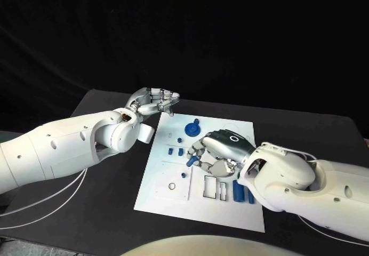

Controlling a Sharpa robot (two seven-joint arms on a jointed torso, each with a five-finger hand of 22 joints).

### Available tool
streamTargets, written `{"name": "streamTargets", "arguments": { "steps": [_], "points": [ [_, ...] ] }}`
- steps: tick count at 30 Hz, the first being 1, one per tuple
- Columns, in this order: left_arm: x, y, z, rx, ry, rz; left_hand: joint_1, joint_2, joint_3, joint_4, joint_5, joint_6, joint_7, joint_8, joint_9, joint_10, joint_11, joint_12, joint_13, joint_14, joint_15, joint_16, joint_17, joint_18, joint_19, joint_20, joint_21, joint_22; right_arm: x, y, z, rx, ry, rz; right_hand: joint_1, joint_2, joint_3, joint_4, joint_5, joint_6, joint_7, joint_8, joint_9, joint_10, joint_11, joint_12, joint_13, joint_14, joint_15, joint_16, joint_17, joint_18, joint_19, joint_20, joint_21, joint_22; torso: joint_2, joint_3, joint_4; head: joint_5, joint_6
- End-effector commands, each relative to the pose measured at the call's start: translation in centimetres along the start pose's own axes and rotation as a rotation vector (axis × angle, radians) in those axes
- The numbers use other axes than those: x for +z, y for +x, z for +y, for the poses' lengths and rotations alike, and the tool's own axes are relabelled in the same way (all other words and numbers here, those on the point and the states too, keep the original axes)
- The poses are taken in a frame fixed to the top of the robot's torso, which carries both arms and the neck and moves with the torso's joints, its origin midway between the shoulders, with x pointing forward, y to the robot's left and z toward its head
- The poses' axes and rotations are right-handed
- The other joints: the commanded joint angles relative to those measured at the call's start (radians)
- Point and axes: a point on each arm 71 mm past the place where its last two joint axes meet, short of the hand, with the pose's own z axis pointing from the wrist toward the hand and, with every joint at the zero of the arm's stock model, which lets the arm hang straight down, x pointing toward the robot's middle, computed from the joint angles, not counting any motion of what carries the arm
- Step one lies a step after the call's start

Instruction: Assemble the parts on the task board

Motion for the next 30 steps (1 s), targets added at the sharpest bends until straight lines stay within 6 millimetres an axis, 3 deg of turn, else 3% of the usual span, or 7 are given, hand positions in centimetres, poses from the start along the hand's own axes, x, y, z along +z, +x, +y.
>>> {"name": "streamTargets", "arguments": {
  "steps": [1,8,15,30],
  "points": [
    [0.1,0.4,0.0,-0.013,0.005,0.022,0.011,0.001,0.006,-0.002,-0.001,-0.005,0.0,0.004,-0.001,-0.007,-0.001,0.004,-0.001,-0.008,0.001,-0.002,-0.001,0.005,0.005,0.001,-0.005,-0.001,0.7,1.0,1.4,0.026,-0.062,0.002,-0.005,-0.008,0.003,-0.001,0.004,0.007,0.004,0.007,0.036,0.016,-0.011,-0.003,0.001,0.056,-0.008,0.004,-0.001,-0.01,0.005,0.001,0.0,-0.001,0.002,-0.001,0.0011,0.009,0.0],
    [0.3,0.7,0.0,-0.015,0.005,0.028,0.012,0.002,0.009,-0.002,-0.001,-0.006,0.0,0.006,-0.002,-0.009,0.0,0.006,-0.001,-0.008,0.002,-0.001,-0.002,0.005,0.005,0.001,-0.005,-0.001,2.0,3.4,3.2,0.053,-0.115,0.042,-0.009,-0.009,0.005,-0.002,0.005,0.006,0.005,0.007,0.036,0.015,-0.01,-0.005,0.001,0.056,-0.008,0.004,-0.002,-0.01,0.003,0.001,-0.002,-0.003,0.002,-0.0014,0.0012,0.02,-0.005],
    [0.3,0.9,0.0,-0.016,0.005,0.031,0.011,0.001,0.009,-0.002,-0.001,-0.006,0.001,0.006,-0.002,-0.009,0.0,0.007,-0.001,-0.008,0.002,-0.001,-0.002,0.005,0.005,0.001,-0.005,-0.001,2.7,5.3,3.4,0.047,-0.122,0.092,-0.012,-0.01,0.005,-0.003,0.006,0.004,0.005,0.007,0.036,0.015,-0.01,-0.006,0.001,0.056,-0.008,0.003,-0.002,-0.009,0.002,0.001,-0.004,-0.004,0.002,-0.0005,-0.0001,0.033,-0.011],
    [0.4,1.0,0.0,-0.017,0.003,0.033,0.01,0.001,0.009,-0.001,-0.001,-0.007,0.001,0.006,-0.002,-0.01,0.0,0.008,-0.001,-0.009,0.002,-0.001,-0.002,0.005,0.005,0.001,-0.005,-0.001,3.3,6.5,2.9,-0.021,-0.084,0.144,-0.029,-0.014,0.01,-0.004,0.013,-0.001,0.006,0.006,0.038,0.015,-0.009,-0.013,0.002,0.055,-0.006,0.002,-0.006,-0.008,-0.001,0.003,-0.01,-0.007,0.003,0.0002,-0.0002,0.036,-0.017]
  ]
}}
